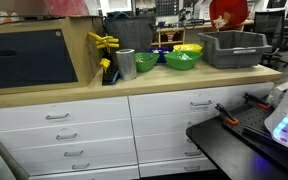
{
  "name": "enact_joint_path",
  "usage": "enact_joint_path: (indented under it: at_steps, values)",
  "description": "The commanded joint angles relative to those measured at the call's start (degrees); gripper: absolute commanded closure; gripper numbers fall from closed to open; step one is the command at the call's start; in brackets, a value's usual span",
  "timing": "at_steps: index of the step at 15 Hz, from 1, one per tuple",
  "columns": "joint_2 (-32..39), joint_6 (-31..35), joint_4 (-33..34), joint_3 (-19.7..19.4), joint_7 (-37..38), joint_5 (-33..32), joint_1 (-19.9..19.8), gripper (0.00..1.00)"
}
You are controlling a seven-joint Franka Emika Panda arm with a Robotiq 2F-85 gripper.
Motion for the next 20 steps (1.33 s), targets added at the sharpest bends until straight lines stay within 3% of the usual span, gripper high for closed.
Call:
enact_joint_path:
  at_steps: [1, 10, 20]
  values:
    - [-4.12, 6.54, -3.53, -1.55, -6.02, -2.73, -0.01, 0.99]
    - [-12.79, 16.99, -11.86, -6.72, -22.44, -2.69, 0.49, 0.99]
    - [-12.33, 40.89, -19.84, -12.29, -29.63, -1.48, 2.27, 0.99]
